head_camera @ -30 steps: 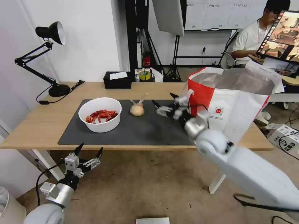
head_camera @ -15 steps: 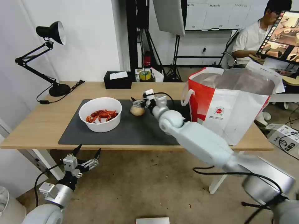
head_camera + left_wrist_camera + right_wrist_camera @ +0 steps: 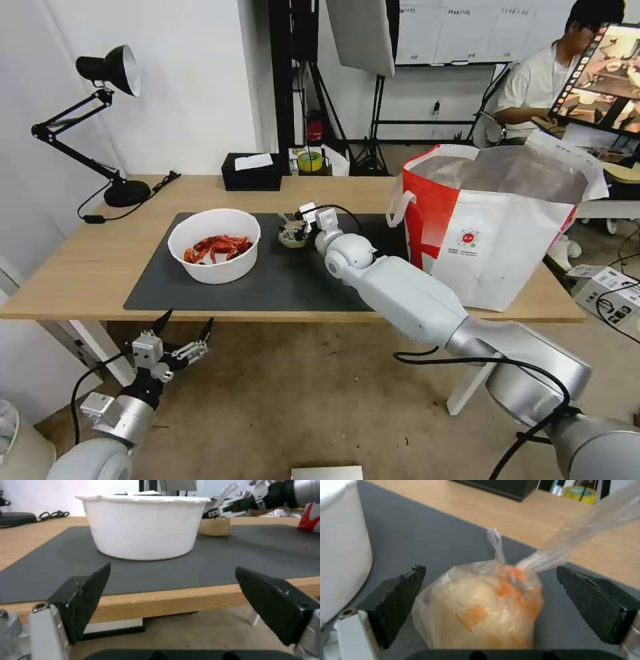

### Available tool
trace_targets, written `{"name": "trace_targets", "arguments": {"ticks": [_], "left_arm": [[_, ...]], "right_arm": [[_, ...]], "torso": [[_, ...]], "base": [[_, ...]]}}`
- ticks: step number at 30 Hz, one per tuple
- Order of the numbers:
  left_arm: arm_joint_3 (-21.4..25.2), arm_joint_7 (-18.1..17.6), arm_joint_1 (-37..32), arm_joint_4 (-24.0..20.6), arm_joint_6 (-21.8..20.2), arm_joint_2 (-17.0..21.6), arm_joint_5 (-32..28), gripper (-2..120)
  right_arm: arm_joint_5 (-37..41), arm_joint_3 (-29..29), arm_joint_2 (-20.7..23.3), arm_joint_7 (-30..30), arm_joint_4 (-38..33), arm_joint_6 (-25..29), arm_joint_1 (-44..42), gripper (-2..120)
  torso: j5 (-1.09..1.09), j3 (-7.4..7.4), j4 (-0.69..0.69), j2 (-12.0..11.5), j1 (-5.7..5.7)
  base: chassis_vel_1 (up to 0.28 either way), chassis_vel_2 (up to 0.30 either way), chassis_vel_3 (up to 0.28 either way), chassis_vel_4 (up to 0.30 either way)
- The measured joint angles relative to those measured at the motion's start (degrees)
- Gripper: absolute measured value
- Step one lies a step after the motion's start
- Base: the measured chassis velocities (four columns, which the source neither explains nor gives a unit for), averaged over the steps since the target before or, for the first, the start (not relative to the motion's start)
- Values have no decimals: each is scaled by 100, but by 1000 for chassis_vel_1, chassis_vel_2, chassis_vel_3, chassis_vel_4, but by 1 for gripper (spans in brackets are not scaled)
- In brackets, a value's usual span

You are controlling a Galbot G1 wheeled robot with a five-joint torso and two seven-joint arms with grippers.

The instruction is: Pick up the trash from the table and place it into the takeout bag.

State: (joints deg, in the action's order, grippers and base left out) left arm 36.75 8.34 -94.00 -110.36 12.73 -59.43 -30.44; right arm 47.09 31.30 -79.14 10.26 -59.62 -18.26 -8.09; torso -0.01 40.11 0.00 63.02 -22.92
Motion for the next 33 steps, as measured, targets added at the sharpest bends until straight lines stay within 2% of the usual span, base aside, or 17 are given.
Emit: {"name": "trace_targets", "arguments": {"ticks": [6,17,19,20,23,24,27,28,31,33], "left_arm": [[35,32,-28,-12,16,10,0,100],[55,95,-32,30,105,8,0,100],[51,95,-26,35,107,8,1,100],[51,95,-26,35,107,8,1,100],[37,97,-23,37,110,2,2,100],[37,97,-23,37,110,2,2,100],[27,101,-19,44,113,3,5,100],[27,101,-19,44,113,3,5,100],[3,103,-7,45,114,3,9,100],[-11,103,-3,44,114,1,11,100]], "right_arm": [[-35,-1,-161,-57,252,-105,-1,100],[-134,10,-114,-94,172,-252,-60,99],[-145,11,-104,-60,134,-275,-89,91],[-145,11,-104,-60,134,-275,-89,91],[-145,11,-77,-11,59,-303,-146,76],[-145,11,-77,-11,59,-303,-146,76],[-121,6,4,45,-47,-309,-202,59],[-121,6,4,45,-47,-309,-202,59],[-40,-39,103,121,-174,-268,-252,46],[-21,-61,163,153,-272,-202,-280,41]], "torso": [[0,0,0,0,0],[0,0,0,0,0],[1,0,0,0,0],[1,0,0,0,0],[1,0,0,0,0],[1,0,0,0,0],[1,0,0,0,0],[1,0,0,0,0],[1,0,0,0,0],[1,0,0,0,0]], "base": [[0,0,0,0],[0,0,0,0],[0,0,0,0],[0,0,0,0],[0,0,0,0],[0,0,0,0],[0,0,0,0],[0,0,0,0],[0,0,0,0],[0,0,0,0]]}}
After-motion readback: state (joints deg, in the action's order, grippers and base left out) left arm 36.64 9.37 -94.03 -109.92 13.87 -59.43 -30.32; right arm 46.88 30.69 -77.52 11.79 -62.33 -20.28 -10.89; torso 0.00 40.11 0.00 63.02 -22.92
